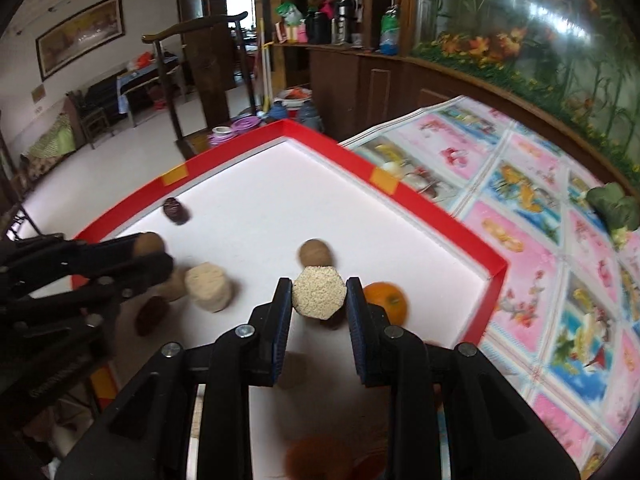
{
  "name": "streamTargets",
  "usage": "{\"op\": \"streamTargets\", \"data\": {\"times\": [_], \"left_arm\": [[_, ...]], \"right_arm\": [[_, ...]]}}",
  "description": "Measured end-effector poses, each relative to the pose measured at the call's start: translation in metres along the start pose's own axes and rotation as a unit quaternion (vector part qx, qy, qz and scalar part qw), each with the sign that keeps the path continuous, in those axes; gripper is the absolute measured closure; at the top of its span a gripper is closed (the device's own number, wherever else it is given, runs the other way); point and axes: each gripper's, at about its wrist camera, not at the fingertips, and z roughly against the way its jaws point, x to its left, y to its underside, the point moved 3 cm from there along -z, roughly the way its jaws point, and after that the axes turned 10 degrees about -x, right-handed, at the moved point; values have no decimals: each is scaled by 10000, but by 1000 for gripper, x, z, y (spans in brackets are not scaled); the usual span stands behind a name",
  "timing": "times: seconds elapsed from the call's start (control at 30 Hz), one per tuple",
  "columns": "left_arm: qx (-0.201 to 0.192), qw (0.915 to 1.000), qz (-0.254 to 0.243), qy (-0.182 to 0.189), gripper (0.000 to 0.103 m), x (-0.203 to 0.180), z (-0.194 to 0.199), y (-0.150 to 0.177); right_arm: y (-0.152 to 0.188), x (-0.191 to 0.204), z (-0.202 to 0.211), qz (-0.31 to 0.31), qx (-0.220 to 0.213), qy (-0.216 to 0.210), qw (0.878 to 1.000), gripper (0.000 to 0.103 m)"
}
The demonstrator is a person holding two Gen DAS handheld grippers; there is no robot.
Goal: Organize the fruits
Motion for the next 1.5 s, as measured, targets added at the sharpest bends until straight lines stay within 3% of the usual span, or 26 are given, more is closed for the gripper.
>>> {"op": "streamTargets", "data": {"times": [0.23,0.4,0.47,0.57,0.73,1.0,1.07,1.17,1.5], "left_arm": [[129,9999,-70,-41,80,-1,-4,6],[183,9998,-77,-88,80,-2,-6,8],[212,9997,-42,-118,80,0,-6,9],[231,9995,-34,-195,70,2,-6,11],[214,9995,8,-233,65,5,-3,13],[-147,9994,88,-294,33,11,16,7],[-314,9990,99,-293,31,11,23,5],[-606,9977,102,-303,23,7,37,-1],[-1390,9896,-71,-355,9,-30,79,-23]], "right_arm": [[3,5,-1,143,24,-20,9999,74],[4,9,-2,380,11,201,9991,73],[5,10,-3,453,35,257,9986,62],[7,14,-4,557,21,244,9981,53],[10,25,-2,961,-30,467,9943,45],[2,11,23,809,-440,678,9934,33],[-1,6,34,807,-605,825,9915,26],[-4,0,49,819,-759,1004,9887,23],[-8,-39,126,562,-1209,1823,9742,11]]}}
